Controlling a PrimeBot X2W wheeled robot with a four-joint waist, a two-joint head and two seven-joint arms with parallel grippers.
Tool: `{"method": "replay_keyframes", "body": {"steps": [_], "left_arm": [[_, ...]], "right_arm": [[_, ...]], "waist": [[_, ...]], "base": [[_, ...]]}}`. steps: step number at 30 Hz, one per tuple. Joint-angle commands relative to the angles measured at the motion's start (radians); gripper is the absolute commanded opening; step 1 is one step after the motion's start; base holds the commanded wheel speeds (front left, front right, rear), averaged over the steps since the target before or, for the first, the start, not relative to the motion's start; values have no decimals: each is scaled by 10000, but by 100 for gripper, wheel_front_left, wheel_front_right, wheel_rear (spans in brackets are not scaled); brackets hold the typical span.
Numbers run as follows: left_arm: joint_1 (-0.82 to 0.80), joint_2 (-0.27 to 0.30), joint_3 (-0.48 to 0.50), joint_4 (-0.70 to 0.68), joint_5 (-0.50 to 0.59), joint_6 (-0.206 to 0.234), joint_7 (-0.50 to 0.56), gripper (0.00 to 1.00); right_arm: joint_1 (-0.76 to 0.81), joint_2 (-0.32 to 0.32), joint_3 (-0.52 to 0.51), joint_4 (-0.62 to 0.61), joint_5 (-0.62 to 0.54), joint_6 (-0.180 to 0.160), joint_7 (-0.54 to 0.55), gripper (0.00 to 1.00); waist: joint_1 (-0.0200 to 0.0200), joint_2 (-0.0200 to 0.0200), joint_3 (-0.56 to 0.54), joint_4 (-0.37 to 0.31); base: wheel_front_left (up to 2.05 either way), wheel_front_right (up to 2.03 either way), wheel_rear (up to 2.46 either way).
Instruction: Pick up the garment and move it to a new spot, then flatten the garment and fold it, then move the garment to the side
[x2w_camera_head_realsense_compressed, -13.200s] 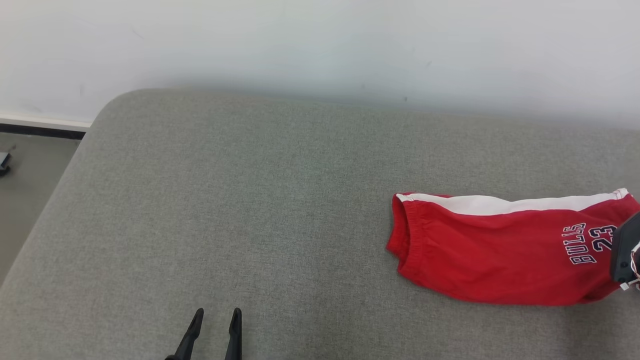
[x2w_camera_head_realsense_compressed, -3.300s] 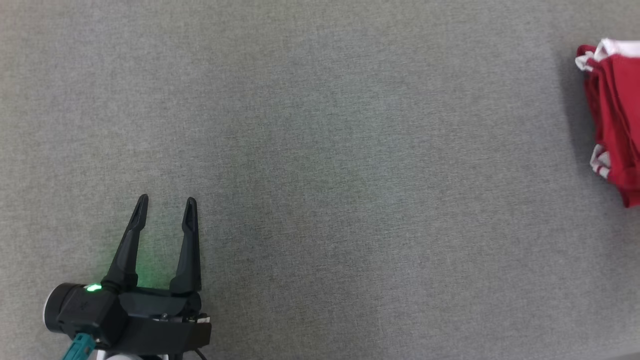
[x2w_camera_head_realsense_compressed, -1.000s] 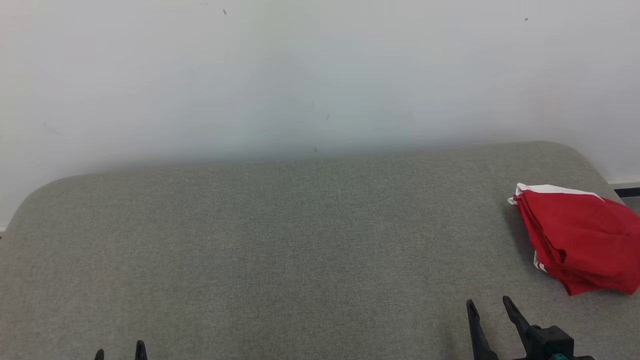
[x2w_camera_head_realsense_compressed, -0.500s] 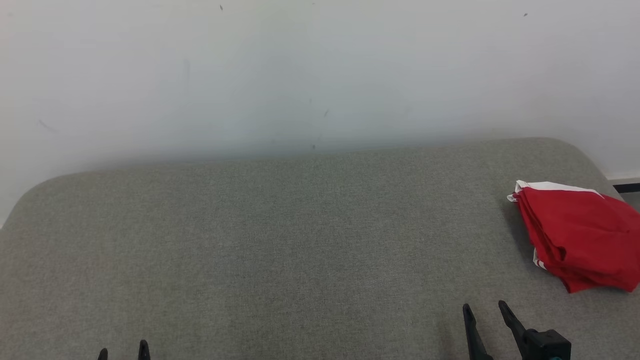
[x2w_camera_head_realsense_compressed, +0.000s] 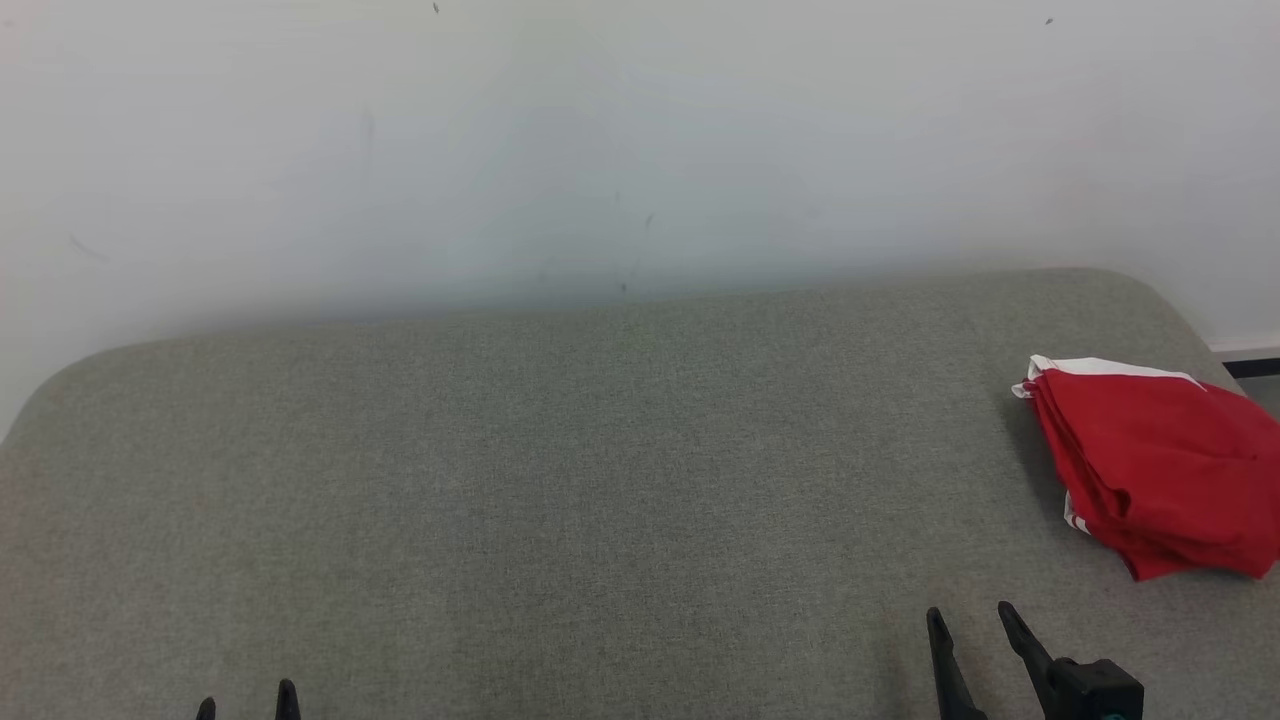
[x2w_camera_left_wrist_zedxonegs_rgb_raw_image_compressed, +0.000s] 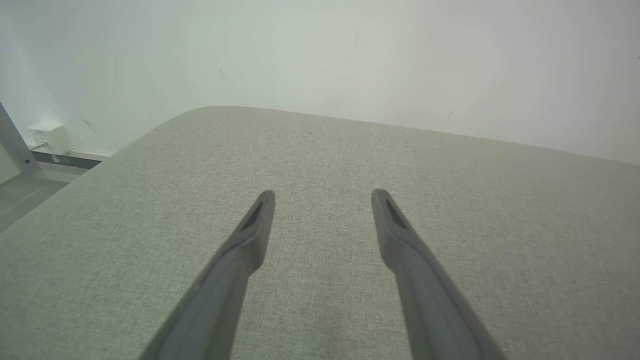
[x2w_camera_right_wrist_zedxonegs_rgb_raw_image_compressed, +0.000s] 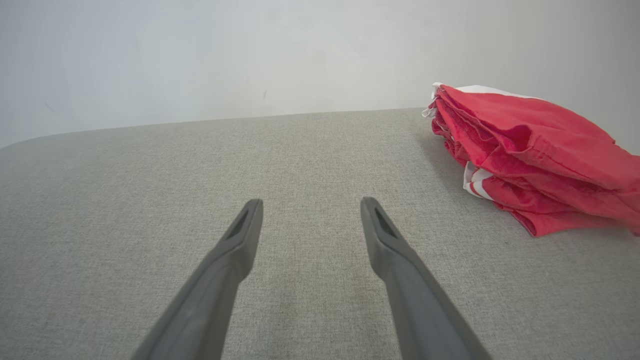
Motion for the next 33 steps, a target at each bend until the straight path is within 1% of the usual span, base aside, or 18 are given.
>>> {"method": "replay_keyframes", "body": {"steps": [1, 3, 4, 9, 24, 26, 33], "left_arm": [[-57, -15, -11, -16, -99, 15, -28, 100], [-63, -15, -41, -30, -146, 28, -28, 100], [-10, 0, -29, -2, -67, 26, 3, 0], [77, -78, -17, 439, -129, 24, 101, 0], [-411, -60, -96, 314, -2935, -11, 836, 0], [-437, -58, -104, 302, -3104, -13, 879, 0], [-621, -50, -150, 235, -4245, -29, 1161, 0]], "right_arm": [[64, 3, 4, -2, 45, -31, -40, 100], [88, 11, 17, 2, 67, -31, -43, 100], [-1, 2, 12, 4, 46, 0, -1, 0], [231, 23, -16, 409, 156, 2, 109, 0], [1, 36, -303, -81, 3131, -1, 829, 0], [-10, 36, -317, -115, 3314, -1, 871, 0], [-90, 41, -417, -323, 4524, -3, 1143, 0]], "waist": [[-1, 0, 9, -4], [-1, 0, 19, 0], [0, 0, 19, 0], [0, 0, 28, 3], [0, 0, 119, 78], [0, 0, 125, 83], [0, 0, 168, 118]], "base": [[0, 0, 0], [0, 0, 0], [0, 0, 0], [0, 0, 0], [0, 0, 0], [0, 0, 0], [0, 0, 0]]}}
